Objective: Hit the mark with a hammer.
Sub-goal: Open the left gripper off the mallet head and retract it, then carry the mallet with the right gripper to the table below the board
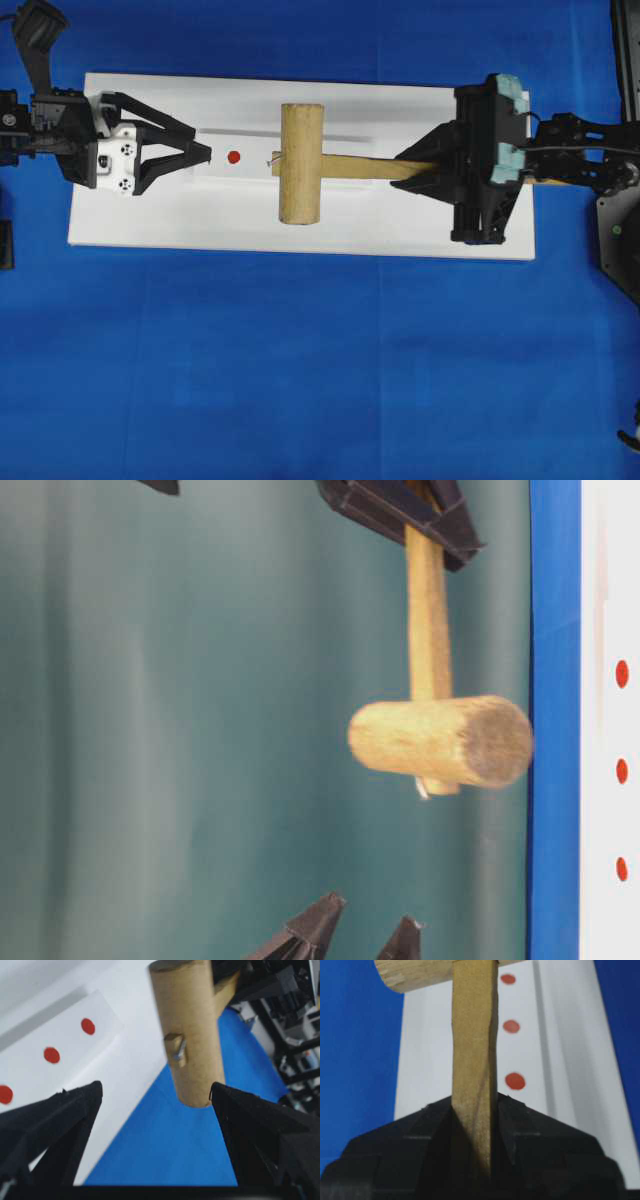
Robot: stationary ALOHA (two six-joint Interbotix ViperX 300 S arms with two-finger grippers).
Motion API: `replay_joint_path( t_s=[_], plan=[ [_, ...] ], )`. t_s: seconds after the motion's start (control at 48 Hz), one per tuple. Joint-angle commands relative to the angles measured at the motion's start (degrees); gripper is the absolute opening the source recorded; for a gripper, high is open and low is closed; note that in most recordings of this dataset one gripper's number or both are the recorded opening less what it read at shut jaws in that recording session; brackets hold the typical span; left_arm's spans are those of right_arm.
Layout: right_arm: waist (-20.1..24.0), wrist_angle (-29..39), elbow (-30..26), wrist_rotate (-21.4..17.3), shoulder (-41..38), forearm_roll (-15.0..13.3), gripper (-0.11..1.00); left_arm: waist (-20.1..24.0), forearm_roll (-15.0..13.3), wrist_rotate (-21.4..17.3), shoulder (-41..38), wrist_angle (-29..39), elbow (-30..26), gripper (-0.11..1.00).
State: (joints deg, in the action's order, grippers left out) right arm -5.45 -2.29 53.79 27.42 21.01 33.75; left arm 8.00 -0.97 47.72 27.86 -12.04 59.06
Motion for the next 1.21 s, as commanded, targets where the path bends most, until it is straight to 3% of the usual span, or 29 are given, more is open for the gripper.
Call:
replay_joint_path(
  t_s=[0.0,0.146,0.334,0.48,0.626,0.73,1.188],
  plan=[
    [1.0,0.2,-2.5,-0.1,-0.3,1.8,0.07,-0.1,0.3,-3.5,0.1,-0.2,-0.9,0.88],
    [4.0,0.4,-3.5,0.0,-1.9,5.1,0.07,-0.1,0.3,-13.9,0.0,0.2,-1.1,0.88],
    [10.3,0.1,-5.3,0.0,-5.0,10.5,0.07,-0.1,0.3,-30.9,0.1,0.4,-0.8,0.88],
    [15.5,-2.4,-6.8,0.0,-7.9,14.2,0.07,-0.1,0.2,-39.6,0.3,0.4,-0.7,0.88],
    [20.3,-6.9,-8.2,0.0,-10.9,17.3,0.07,-0.1,0.2,-43.3,0.3,0.5,-0.7,0.88],
    [22.2,-8.5,-9.1,0.0,-12.8,18.7,0.07,-0.1,0.2,-43.8,0.3,0.4,-0.7,0.88],
    [24.3,-9.1,-18.4,0.0,-22.9,20.7,0.07,-0.1,0.1,-43.7,0.4,0.5,-0.5,0.88]
  ],
)
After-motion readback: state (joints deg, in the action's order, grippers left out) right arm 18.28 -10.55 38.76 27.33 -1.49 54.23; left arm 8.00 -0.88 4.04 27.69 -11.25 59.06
